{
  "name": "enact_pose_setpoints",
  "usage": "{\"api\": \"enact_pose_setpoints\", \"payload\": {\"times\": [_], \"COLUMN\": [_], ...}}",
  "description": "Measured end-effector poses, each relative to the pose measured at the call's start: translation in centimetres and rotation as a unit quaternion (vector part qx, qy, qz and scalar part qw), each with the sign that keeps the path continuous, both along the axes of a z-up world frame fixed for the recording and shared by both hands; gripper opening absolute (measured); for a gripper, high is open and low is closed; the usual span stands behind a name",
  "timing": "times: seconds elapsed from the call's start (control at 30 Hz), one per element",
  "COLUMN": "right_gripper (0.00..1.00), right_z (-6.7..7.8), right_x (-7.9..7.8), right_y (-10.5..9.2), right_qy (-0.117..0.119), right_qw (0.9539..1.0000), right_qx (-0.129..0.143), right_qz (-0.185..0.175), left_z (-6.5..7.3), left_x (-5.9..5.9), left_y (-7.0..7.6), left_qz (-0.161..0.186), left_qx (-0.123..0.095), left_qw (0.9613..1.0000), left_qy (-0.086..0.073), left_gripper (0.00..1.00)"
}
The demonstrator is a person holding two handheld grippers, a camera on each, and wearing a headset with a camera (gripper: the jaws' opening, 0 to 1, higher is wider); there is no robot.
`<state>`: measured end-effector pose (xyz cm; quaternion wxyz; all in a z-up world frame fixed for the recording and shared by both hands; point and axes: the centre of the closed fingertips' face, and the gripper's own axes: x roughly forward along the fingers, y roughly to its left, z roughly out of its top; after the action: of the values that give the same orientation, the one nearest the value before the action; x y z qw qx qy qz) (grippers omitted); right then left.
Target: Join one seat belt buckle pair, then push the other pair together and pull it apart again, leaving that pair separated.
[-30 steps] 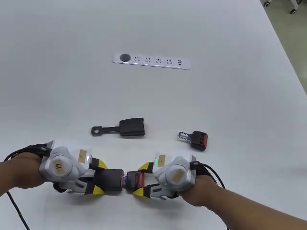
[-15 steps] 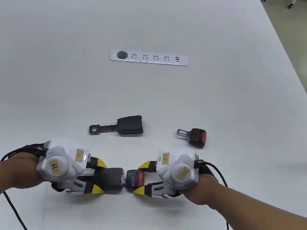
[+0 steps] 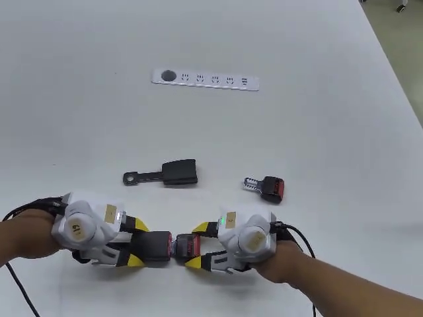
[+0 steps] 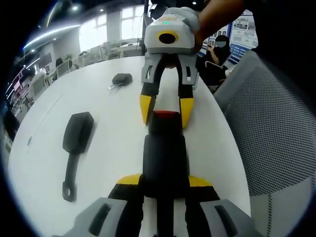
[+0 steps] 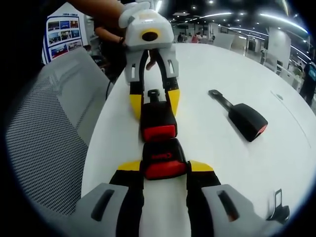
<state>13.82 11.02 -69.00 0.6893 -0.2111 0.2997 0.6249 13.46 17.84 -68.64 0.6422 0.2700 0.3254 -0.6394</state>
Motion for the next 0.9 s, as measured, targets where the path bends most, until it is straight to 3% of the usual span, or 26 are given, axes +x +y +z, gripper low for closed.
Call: {"api": "enact_pose_setpoints", "payload": {"times": [0.6,0.9], "right_gripper": [0.32,0.33], "right_z": [0.03,0.07], "right_x": [-0.12,-0.12], "right_y": [-0.17,-0.15], "right_qy": [0.000,-0.002], "right_qw": [1.0000,1.0000], "right_qx": [0.006,-0.003], "right_qz": [-0.007,-0.008], "left_z": [-0.32,-0.38], "left_x": [0.17,0.06], "left_y": [0.08,-0.11], "left_qz": [0.002,-0.003], "left_qx": [0.003,0.023], "left_qw": [1.0000,0.9997], "left_qy": [0.002,-0.012], "left_gripper": [0.33,0.33]}}
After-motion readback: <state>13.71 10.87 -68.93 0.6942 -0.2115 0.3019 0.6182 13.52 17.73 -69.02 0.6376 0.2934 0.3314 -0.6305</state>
